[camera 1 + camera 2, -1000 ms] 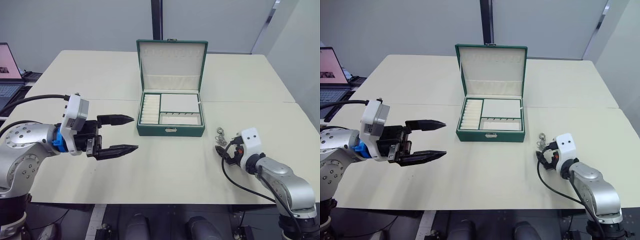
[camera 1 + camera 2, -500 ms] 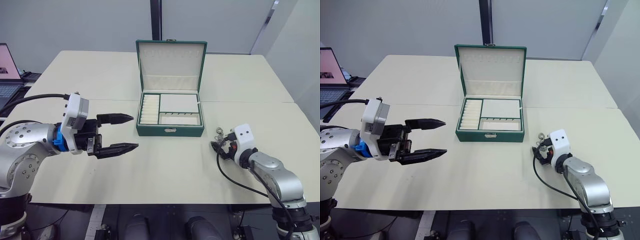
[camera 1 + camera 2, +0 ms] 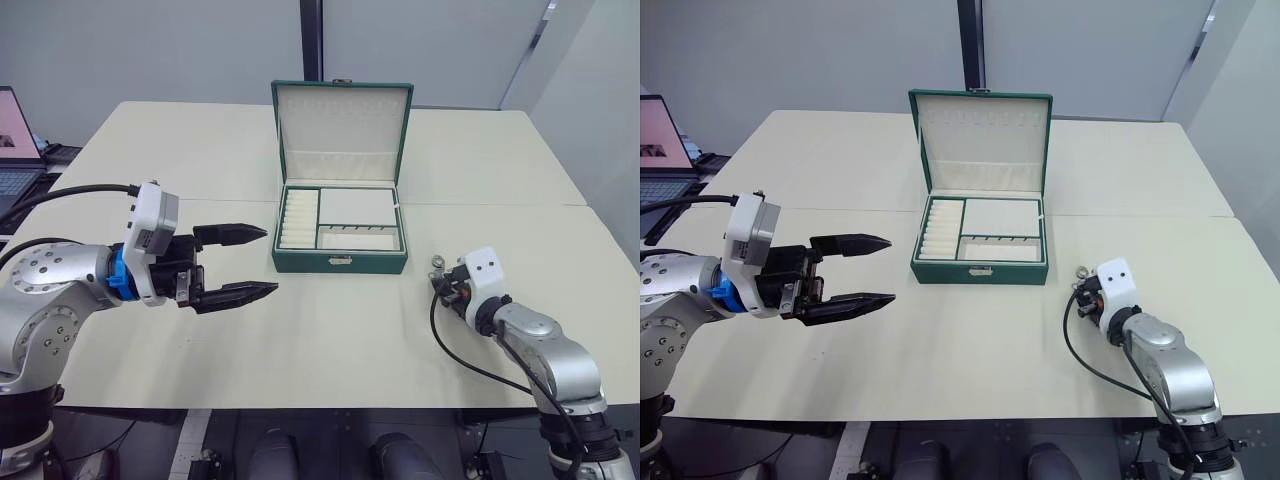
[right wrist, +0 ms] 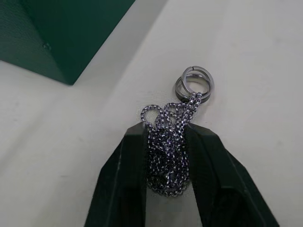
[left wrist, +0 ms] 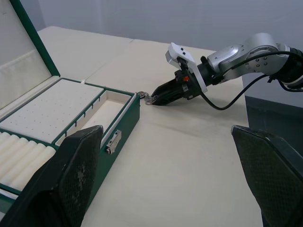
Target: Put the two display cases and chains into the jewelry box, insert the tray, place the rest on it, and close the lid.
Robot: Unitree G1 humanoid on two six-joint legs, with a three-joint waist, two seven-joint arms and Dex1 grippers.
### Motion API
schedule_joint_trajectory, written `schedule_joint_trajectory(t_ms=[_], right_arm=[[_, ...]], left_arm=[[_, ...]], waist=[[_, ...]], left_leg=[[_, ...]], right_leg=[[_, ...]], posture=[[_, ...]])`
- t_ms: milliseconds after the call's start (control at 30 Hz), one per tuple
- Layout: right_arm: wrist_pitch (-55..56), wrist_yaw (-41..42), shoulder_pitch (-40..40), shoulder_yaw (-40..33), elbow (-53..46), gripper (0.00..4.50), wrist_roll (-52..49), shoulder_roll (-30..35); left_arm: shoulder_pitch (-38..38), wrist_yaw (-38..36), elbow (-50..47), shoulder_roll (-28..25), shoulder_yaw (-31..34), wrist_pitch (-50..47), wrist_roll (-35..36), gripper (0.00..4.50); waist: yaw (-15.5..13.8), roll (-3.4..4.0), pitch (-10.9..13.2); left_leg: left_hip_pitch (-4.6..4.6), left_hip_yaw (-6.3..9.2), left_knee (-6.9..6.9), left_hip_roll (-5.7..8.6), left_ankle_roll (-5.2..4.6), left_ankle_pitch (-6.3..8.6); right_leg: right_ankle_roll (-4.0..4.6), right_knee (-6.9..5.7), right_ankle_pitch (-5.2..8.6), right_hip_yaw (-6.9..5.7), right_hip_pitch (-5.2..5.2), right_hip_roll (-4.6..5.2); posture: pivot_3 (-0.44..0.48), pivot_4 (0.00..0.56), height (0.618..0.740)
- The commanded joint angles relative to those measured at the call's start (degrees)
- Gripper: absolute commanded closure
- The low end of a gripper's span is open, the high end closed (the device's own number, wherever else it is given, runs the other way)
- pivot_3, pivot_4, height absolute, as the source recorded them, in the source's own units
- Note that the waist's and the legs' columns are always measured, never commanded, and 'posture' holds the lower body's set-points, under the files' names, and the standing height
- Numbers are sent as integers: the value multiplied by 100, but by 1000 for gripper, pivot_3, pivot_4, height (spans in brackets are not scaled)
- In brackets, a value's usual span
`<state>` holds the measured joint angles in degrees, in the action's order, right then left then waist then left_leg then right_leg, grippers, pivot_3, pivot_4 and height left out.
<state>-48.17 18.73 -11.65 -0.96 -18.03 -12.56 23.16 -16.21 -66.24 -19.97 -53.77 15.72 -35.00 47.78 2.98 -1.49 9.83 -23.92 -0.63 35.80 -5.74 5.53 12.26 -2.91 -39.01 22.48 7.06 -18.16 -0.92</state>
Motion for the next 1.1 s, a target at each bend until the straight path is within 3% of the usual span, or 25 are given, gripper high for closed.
schedule_joint_trajectory(t_ms=[33,433,1100], right_arm=[[-124,113,47,166,120,4185,-58,-51],[-590,-72,-65,-249,-126,4333,-327,-417],[-1173,-159,-672,-774,-899,4333,-695,-133]], left_arm=[[-113,39,-158,-63,164,-30,125,0],[-117,113,-192,-102,182,-88,153,0],[-264,114,-104,-108,70,-104,119,0]], waist=[[0,-3,-2],[0,-14,-10],[-29,-8,-5]], left_leg=[[0,0,0,0,0,0],[0,1,-1,0,1,-1],[-6,-2,-2,1,0,0]], right_leg=[[0,0,0,0,0,0],[0,0,0,-1,0,0],[0,1,0,0,-5,2]], posture=[[0,150,740],[0,150,740],[0,150,740]])
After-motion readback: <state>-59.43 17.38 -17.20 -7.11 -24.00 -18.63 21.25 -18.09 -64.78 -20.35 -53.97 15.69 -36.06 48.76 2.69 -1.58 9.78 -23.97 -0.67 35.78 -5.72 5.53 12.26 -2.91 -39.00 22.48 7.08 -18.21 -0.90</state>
